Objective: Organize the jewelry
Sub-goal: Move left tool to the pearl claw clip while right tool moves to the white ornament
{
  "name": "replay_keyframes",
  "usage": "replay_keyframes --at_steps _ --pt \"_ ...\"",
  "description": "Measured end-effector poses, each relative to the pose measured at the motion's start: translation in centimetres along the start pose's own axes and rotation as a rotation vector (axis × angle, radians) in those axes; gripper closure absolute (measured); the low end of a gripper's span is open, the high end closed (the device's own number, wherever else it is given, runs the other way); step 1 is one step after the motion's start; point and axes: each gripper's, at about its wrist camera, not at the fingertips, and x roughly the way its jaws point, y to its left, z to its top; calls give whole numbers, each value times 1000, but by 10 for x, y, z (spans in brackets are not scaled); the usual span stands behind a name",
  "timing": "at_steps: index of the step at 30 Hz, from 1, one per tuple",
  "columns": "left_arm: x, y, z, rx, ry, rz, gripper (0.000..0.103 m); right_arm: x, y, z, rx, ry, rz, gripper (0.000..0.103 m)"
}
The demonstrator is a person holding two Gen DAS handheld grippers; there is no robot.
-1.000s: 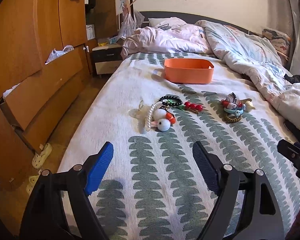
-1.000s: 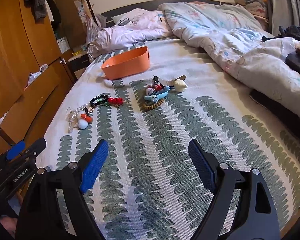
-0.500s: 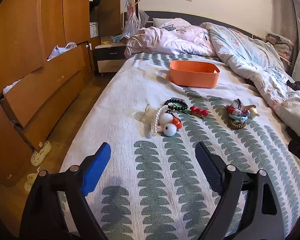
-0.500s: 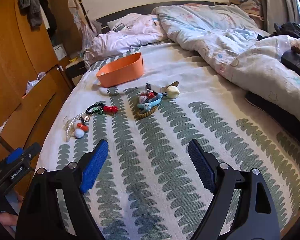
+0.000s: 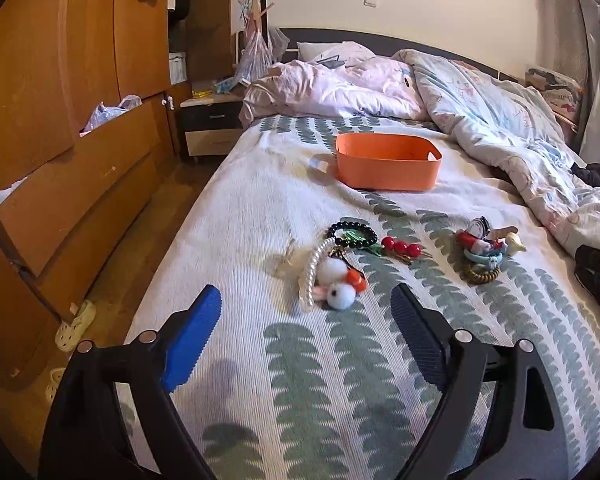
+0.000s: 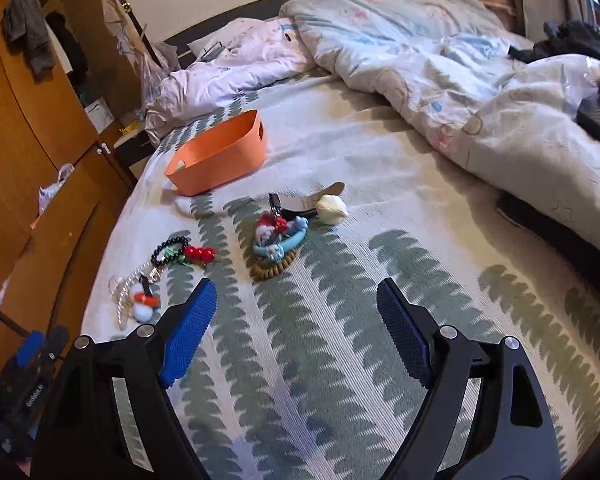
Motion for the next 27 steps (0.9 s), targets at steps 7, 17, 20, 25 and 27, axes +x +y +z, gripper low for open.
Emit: replay_keyframes --at_steps 7,17,20,25,27 --pt "28 -2 14 40 11 7 17 37 -5 40 -12 6 -20 20" --pt "87 3 31 34 56 18 17 109 -20 55 -28 65 -111 20" --pt "98 1 29 47 67 27 17 122 -23 54 -33 75 -133 20" --pt "114 -4 27 77 85 26 17 142 -23 51 -65 83 -180 20" --pt "119 -4 26 85 92 29 17 148 -23 52 -80 87 -191 20"
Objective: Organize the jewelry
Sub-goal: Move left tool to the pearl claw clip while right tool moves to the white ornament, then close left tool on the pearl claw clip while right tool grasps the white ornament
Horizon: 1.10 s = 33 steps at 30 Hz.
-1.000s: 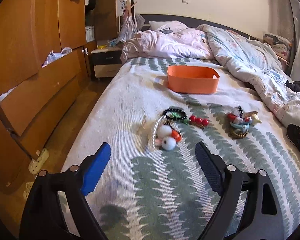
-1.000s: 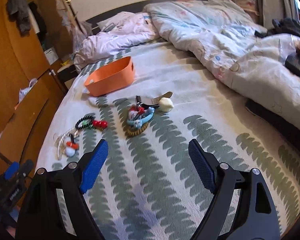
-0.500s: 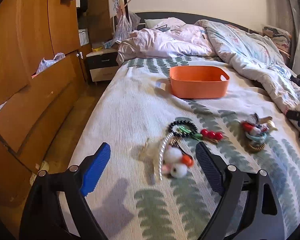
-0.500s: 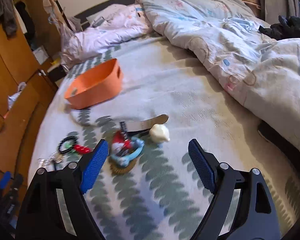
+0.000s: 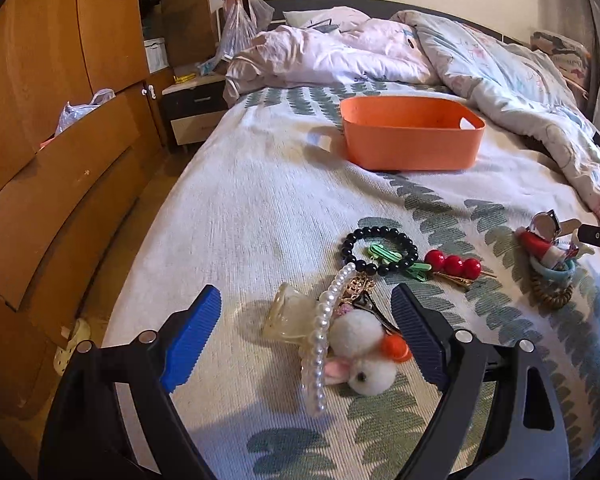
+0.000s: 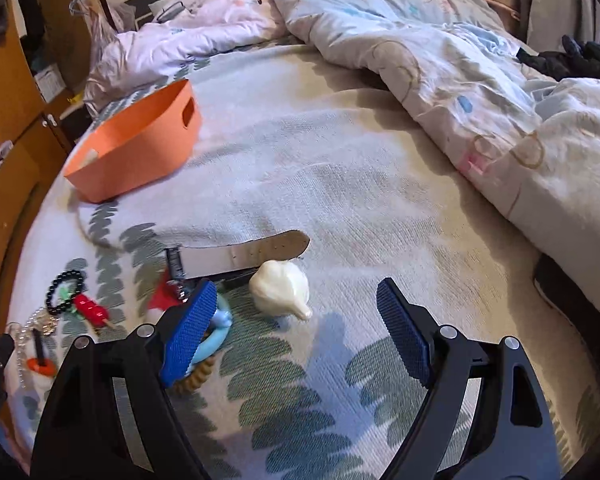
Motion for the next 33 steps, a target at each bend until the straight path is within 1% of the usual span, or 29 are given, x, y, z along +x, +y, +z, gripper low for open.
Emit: replay_keyframes --at_steps 5,9,12,14,20,26,28,31,33 --pt "15 2 -3 12 31 4 17 14 0 1 -16 15 -29 20" --pt "25 5 -6 4 60 -12 17 22 -6 0 -2 30 -36 20" --pt "28 4 -6 4 71 -28 17 26 -9 0 11 48 -27 20" --pt "30 3 -6 0 84 -53 17 28 -10 -1 20 55 -21 20" --pt "37 5 -6 -19 99 -61 17 30 -3 -4 -11 68 -27 20" --pt "42 7 -6 -25 105 -59 17 30 0 -6 -25 64 -22 26" --pt "47 9 -6 -30 111 -67 16 30 0 -6 -23 67 -19 27" --pt "52 8 -5 -26 126 -84 10 29 -1 -5 -20 69 -14 28" --pt "54 6 -4 -20 127 -82 10 29 0 -6 -27 68 -17 32"
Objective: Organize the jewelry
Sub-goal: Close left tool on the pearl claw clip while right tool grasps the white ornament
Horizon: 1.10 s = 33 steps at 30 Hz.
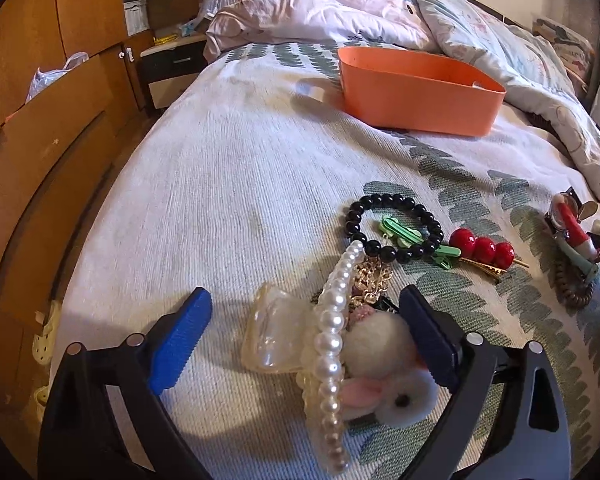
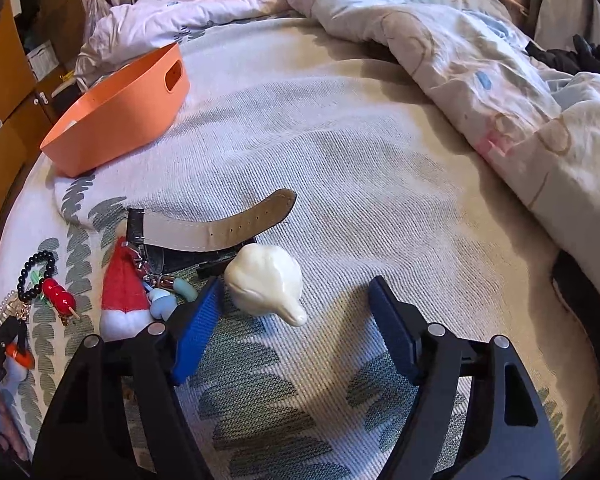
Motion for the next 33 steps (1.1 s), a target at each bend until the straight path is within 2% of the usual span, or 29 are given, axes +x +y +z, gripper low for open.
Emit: replay_keyframes --at_steps 5,8,11,13,17,21,26,33 --pt "0 -1 0 2 -1 6 10 0 3 0 -18 7 -1 46" --pt "-2 -2 -1 6 -11 13 24 0 5 -1 -29 11 -1 54" --pt "-5 -7 -1 35 -18 2 42 -1 6 -1 -33 14 6 62" --pt "-6 -9 -1 48 -24 17 43 -2 8 -1 -39 14 7 67" --pt "-7 -9 -1 51 -28 21 47 -2 7 -1 -35 14 12 67" --pt "-10 -8 1 42 -33 33 57 -4 5 0 -18 14 25 68" --pt "-11 1 4 19 -24 44 63 -10 2 1 -5 3 36 68" --pt "-24 10 9 -6 -52 47 64 -24 0 6 10 -27 50 68"
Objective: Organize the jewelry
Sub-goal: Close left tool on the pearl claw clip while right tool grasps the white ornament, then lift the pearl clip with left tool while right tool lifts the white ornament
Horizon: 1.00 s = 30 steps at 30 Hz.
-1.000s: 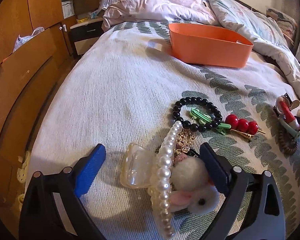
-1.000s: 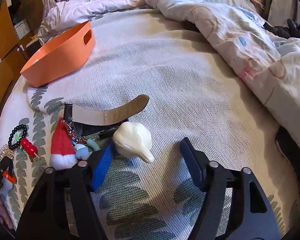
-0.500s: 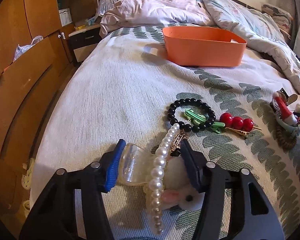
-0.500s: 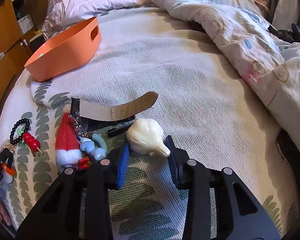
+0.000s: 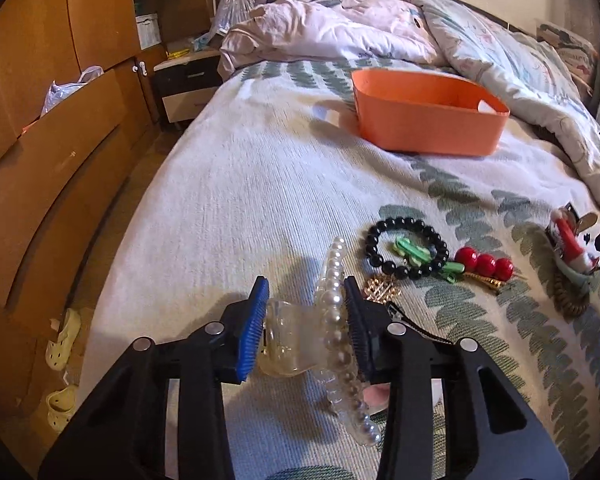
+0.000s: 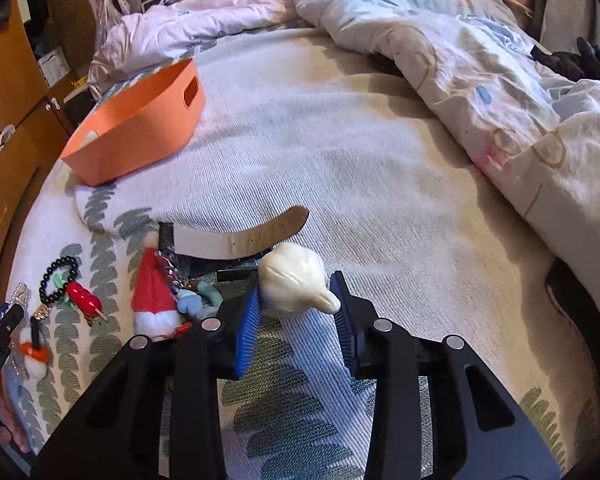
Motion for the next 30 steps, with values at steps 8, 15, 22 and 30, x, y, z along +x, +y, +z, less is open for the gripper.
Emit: replay_keyframes --at_steps 8,15,22,30 --pt "-23 10 11 -39 -56 -14 64 -25 -3 6 21 -43 27 69" --pt "-55 7 13 -35 -122 -11 64 -56 2 6 30 -82 72 70" --pt "-89 3 7 -38 -167 -28 64 -106 3 -7 41 -130 141 70" --pt "-131 -14 -11 -17 -215 -31 64 -173 15 -48 25 -203 227 70"
